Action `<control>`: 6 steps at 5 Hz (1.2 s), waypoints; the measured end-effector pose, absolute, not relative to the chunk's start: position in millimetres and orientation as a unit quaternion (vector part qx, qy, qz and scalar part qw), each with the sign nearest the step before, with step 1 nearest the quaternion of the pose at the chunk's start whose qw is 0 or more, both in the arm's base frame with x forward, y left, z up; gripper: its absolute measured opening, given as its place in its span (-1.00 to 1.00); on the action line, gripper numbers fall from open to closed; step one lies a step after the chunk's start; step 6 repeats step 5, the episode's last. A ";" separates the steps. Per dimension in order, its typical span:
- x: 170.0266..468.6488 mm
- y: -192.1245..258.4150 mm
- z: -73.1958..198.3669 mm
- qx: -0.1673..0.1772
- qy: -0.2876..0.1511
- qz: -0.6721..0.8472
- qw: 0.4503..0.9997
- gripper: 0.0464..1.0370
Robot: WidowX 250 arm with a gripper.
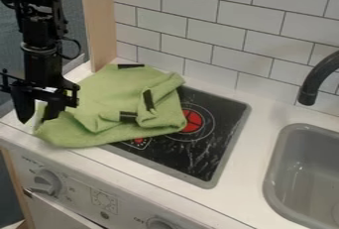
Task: Unfold cloth to bottom left
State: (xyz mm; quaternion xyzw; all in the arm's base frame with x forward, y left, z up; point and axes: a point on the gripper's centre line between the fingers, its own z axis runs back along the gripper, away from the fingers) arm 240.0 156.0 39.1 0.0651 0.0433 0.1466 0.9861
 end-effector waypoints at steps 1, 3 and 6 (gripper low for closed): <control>236.2 162.7 55.3 0.060 0.022 0.166 0.984 0.93; 241.1 159.6 102.8 0.049 -0.018 0.170 0.984 0.92; 248.6 154.1 114.5 0.027 -0.033 0.157 0.987 0.93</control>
